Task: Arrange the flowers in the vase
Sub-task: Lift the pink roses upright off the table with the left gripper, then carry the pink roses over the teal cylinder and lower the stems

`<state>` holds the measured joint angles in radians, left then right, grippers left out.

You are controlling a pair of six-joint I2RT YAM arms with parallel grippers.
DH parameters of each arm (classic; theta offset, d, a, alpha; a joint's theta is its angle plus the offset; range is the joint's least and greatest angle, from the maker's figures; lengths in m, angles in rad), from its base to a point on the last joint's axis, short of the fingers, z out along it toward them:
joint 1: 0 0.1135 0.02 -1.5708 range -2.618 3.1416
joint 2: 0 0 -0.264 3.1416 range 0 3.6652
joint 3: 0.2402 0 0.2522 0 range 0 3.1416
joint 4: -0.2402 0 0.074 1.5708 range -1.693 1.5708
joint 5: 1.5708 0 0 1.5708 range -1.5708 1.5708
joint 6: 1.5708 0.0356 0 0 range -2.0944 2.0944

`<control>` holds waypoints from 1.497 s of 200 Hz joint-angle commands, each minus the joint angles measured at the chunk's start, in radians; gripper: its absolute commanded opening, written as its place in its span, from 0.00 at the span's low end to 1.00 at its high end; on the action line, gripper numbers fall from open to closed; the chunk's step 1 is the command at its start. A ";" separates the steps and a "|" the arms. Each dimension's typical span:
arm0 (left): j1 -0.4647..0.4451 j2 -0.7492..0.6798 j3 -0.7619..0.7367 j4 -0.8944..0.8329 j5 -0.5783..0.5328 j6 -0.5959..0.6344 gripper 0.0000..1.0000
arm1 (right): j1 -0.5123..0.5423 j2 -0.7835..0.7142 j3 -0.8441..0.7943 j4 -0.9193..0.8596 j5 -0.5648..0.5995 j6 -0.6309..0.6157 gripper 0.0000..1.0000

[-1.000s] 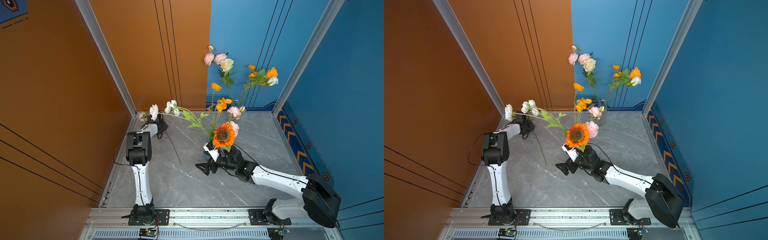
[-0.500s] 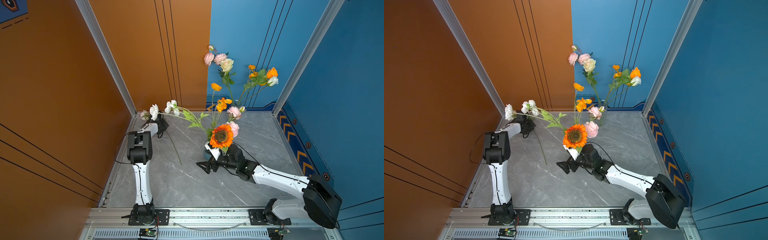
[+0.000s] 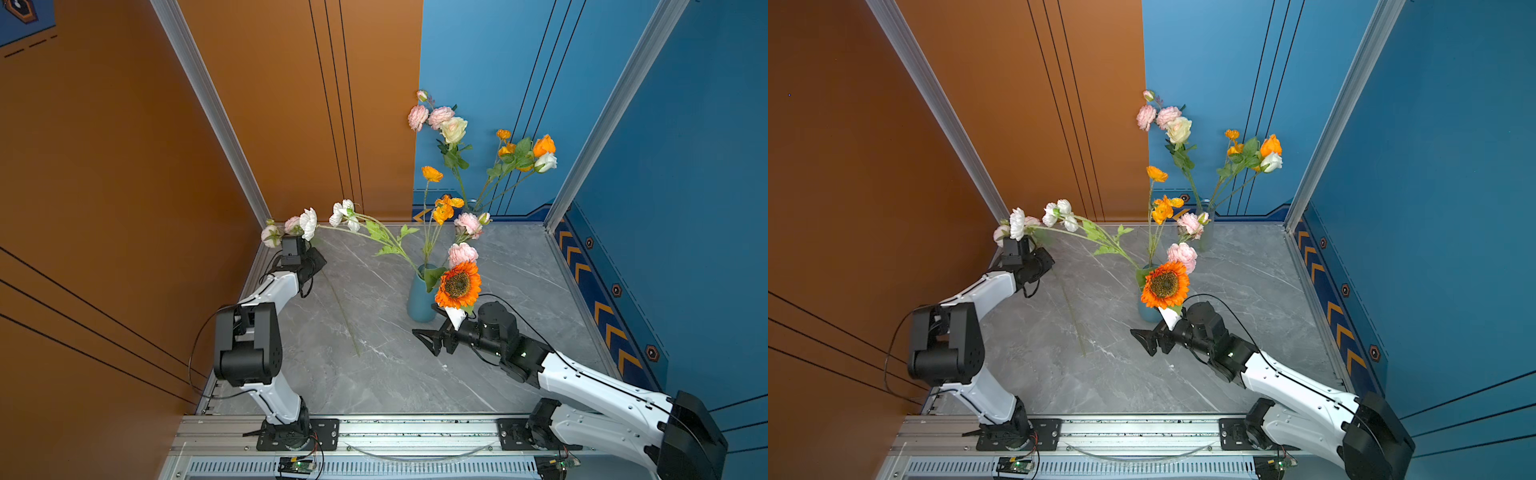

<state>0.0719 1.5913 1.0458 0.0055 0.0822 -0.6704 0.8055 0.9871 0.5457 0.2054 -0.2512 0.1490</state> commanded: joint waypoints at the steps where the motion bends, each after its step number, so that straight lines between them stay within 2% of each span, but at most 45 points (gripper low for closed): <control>1: 0.002 -0.187 -0.103 0.059 -0.033 0.035 0.00 | -0.005 -0.074 -0.035 -0.115 0.066 0.010 1.00; 32: -0.039 -0.486 -0.209 0.054 -0.135 0.090 0.00 | -0.011 -0.156 -0.060 -0.175 0.107 0.008 1.00; 61: -0.107 -0.689 -0.231 0.049 -0.142 0.188 0.00 | -0.012 -0.193 -0.055 -0.227 0.113 0.010 1.00; 101: -0.356 -0.907 -0.215 0.075 -0.259 0.427 0.00 | -0.016 -0.290 -0.076 -0.273 0.173 0.008 1.00; 124: -0.467 -0.999 -0.262 0.272 -0.199 0.534 0.00 | -0.021 -0.329 -0.089 -0.292 0.181 0.008 1.00; 148: -0.537 -1.013 -0.261 0.421 -0.136 0.539 0.00 | -0.021 -0.400 -0.134 -0.240 0.198 0.018 1.00; 171: -0.599 -0.985 -0.192 0.457 -0.074 0.535 0.00 | -0.023 -0.467 -0.161 -0.198 0.206 0.014 1.00; 198: -0.685 -0.936 -0.103 0.464 -0.051 0.578 0.00 | -0.023 -0.473 -0.152 -0.198 0.176 -0.020 1.00; 212: -0.729 -0.920 -0.063 0.462 -0.061 0.668 0.00 | -0.024 -0.462 -0.144 -0.202 0.169 -0.033 1.00; 229: -0.748 -0.929 -0.043 0.459 -0.130 0.758 0.00 | -0.027 -0.448 -0.136 -0.202 0.166 -0.036 1.00; 247: -0.746 -0.953 -0.023 0.425 -0.162 0.789 0.00 | -0.029 -0.436 -0.133 -0.191 0.156 -0.039 1.00; 269: -0.746 -0.951 0.035 0.382 -0.145 0.739 0.00 | -0.036 -0.417 -0.130 -0.168 0.152 -0.044 1.00; 299: -0.748 -0.892 0.104 0.381 -0.043 0.569 0.00 | -0.043 -0.376 -0.119 -0.142 0.128 -0.045 1.00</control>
<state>-0.6693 0.6563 1.0920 0.3920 -0.0322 0.0128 0.7681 0.5880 0.3916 0.0105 -0.0868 0.1246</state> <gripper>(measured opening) 0.068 0.998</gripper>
